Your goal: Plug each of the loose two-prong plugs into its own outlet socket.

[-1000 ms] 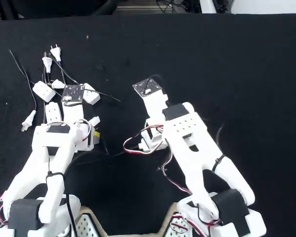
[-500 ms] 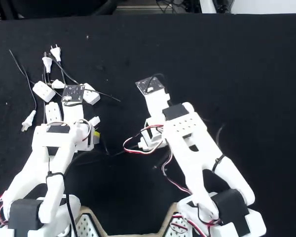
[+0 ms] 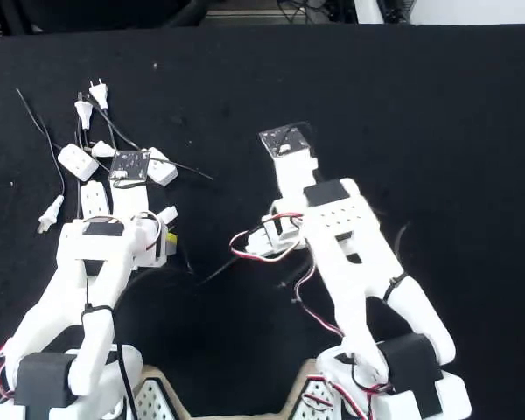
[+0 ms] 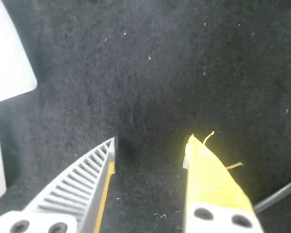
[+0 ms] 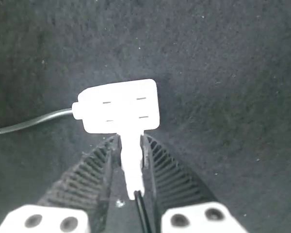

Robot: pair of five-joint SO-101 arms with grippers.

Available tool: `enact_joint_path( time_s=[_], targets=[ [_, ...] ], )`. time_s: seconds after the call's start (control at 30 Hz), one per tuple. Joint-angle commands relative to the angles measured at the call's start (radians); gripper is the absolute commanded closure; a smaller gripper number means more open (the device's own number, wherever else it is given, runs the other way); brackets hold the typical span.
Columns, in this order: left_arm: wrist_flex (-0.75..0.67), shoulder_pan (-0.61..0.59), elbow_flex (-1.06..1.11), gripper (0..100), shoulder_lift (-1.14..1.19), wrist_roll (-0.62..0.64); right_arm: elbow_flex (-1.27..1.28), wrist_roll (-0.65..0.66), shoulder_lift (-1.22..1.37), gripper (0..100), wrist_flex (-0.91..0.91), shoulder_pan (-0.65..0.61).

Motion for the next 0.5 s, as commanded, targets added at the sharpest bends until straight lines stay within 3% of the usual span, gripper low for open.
enact_joint_path(
  time_s=[0.0, 0.47],
  targets=[
    [-0.003, 0.008, -0.028, 77, -0.014, 0.008, -0.021, 0.032, -0.033, 98.7, -0.006, 0.028],
    [-0.003, 0.008, -0.028, 77, -0.014, 0.008, -0.162, 0.028, -0.035, 98.7, 0.112, -0.012]
  ],
)
